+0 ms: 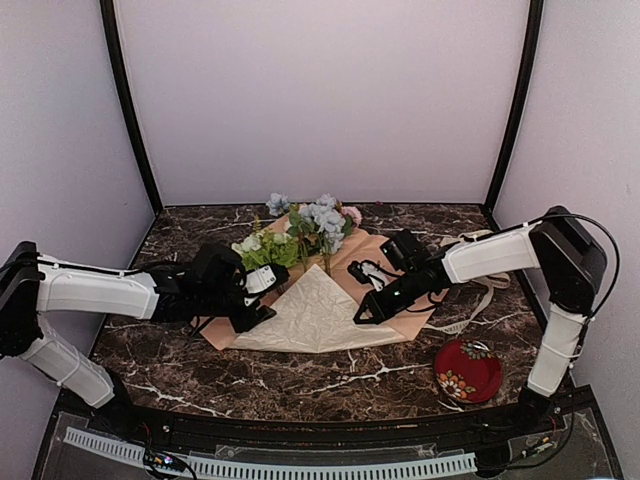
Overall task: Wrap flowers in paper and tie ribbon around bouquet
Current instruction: Fold the bottom corner of the flattened wrapping paper at the center of the board, then press the fold line of the 1/4-folded wrapping paper.
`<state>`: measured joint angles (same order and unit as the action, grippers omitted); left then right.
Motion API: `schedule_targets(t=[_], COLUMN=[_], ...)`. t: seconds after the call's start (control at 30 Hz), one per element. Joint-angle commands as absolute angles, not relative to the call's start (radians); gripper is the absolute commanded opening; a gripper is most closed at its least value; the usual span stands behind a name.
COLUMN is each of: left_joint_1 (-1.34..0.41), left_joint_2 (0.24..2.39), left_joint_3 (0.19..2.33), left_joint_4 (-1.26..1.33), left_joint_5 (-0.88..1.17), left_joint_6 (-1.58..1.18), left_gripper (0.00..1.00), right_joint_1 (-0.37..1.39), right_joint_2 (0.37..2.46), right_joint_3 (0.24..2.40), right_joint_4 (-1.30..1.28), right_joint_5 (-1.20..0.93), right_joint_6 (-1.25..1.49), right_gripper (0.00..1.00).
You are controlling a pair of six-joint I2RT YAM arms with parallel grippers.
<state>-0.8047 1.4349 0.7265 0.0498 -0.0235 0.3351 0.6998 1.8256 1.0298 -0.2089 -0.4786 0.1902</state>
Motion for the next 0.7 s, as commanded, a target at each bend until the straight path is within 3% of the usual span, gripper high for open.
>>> schedule_targets(t=[0.0,0.27,0.37,0.53,0.67], left_joint_1=[-0.890,-0.961,-0.959,-0.957,-0.957], left_joint_2=[1.337,1.491,1.593,1.703,1.707], left_joint_3=[0.757,0.780,0.817,0.848,0.844], left_joint_4=[0.017,-0.008,-0.064,-0.150,-0.195], left_joint_5=[-0.104,-0.118,-0.211,-0.170,-0.128], left_joint_6=[0.354,0.379,0.379,0.344,0.293], left_gripper=[0.49,0.33,0.30,0.28,0.28], right_joint_1=[0.695,0.695,0.694,0.695,0.694], right_joint_2=[1.849,1.872,1.867,1.855,1.822], right_joint_3=[1.070,1.086,1.081,1.088,1.093], right_joint_4=[-0.226,-0.245,-0.254,-0.281,-0.312], right_joint_5=[-0.460,-0.455,-0.443,-0.423,-0.393], right_joint_6=[0.216,0.235,0.230,0.221,0.236], right_gripper=[0.00,0.00,0.00,0.00,0.11])
